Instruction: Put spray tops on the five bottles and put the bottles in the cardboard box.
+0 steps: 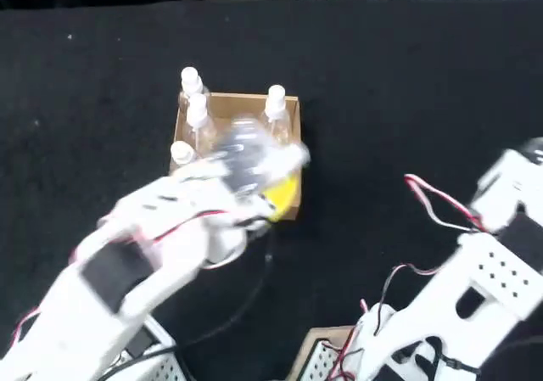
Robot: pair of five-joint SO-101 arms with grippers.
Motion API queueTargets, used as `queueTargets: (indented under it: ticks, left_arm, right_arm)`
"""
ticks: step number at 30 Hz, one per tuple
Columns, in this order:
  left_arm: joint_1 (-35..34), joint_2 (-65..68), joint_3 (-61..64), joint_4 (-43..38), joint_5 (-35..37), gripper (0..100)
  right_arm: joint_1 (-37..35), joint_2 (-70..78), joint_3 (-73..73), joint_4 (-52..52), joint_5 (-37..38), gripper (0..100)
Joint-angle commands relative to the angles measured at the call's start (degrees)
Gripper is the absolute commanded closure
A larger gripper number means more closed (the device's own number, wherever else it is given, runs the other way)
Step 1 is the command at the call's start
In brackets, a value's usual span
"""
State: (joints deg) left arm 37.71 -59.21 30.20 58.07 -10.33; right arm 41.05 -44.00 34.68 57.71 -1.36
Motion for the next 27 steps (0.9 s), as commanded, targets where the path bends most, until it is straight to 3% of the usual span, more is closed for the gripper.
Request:
queueTargets:
  ticks: [1,7,10,14,17,22,27]
  left_arm:
    - [-3.9,-14.1,0.3,-19.3,-0.3,96]
    - [-4.4,-19.6,13.3,-44.0,-0.2,96]
    - [-4.4,-19.6,18.3,-56.4,-0.2,96]
    - [-4.1,-19.8,21.9,-68.5,-0.2,96]
    - [-4.2,-20.0,23.2,-72.9,-0.2,96]
    - [-3.9,-19.6,24.3,-73.3,0.1,96]
    - [-3.8,-19.5,24.2,-73.1,0.3,96]
  right_arm:
    - [-8.7,-4.2,0.3,2.0,-0.7,98.8]
    - [-22.1,-20.3,13.0,-6.9,-10.0,98.8]
    - [-29.1,-27.8,21.8,-16.5,-10.5,98.7]
    - [-38.4,-34.9,29.6,-21.9,-10.4,98.7]
    - [-44.1,-38.0,34.1,-26.8,-6.3,98.7]
    - [-52.6,-41.9,42.7,-35.9,-1.9,98.7]
    - [-55.9,-47.0,46.9,-35.4,-1.7,98.7]
